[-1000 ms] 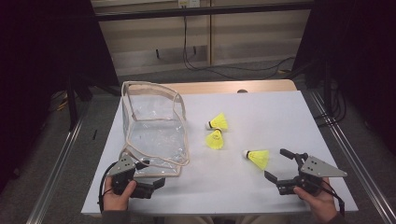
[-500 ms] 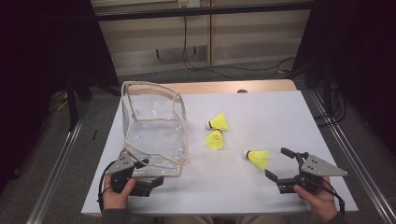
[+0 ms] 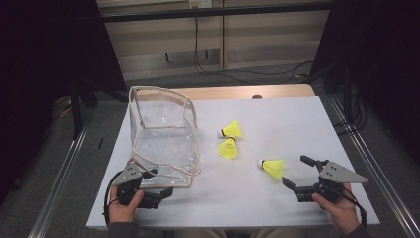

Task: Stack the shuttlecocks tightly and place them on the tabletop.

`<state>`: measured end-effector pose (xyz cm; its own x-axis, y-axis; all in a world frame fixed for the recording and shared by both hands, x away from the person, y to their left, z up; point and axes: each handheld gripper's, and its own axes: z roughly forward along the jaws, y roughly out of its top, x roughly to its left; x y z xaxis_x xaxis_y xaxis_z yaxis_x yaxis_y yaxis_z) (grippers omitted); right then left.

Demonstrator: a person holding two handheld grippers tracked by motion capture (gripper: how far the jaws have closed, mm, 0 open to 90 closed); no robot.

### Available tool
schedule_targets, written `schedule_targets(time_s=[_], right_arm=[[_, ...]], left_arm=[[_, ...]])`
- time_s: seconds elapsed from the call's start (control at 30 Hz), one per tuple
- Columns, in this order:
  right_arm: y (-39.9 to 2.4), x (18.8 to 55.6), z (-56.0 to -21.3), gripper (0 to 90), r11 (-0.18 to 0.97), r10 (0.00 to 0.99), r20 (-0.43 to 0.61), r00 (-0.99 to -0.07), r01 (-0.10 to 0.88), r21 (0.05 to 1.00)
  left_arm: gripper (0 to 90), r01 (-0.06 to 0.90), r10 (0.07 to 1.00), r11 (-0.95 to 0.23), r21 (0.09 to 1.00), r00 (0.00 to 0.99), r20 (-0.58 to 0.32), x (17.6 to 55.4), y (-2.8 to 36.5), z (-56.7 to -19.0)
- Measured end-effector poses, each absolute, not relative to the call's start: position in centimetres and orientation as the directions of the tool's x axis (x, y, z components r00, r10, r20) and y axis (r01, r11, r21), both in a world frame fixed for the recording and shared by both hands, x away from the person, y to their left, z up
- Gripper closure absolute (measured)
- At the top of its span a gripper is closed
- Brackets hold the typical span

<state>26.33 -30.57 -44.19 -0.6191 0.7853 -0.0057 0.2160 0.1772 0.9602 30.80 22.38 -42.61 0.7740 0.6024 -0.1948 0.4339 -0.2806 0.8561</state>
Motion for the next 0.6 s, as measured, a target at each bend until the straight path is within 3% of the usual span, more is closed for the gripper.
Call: schedule_targets(time_s=[0.43, 0.6], right_arm=[[-29.9, 27.8, -44.5, 6.6, 0.206, 0.795, 0.039, -0.605, 0.330, 0.921], [-29.8, 28.1, -44.5, 14.0, 0.197, 0.799, 0.061, -0.599, 0.357, 0.913]], left_arm=[[5.1, 0.426, 0.596, -0.286, 0.859, 0.781, -0.189, 30.8, 22.2, -42.5], [5.1, 0.424, 0.596, -0.287, 0.859, 0.781, -0.186, 30.8, 22.2, -42.5]])
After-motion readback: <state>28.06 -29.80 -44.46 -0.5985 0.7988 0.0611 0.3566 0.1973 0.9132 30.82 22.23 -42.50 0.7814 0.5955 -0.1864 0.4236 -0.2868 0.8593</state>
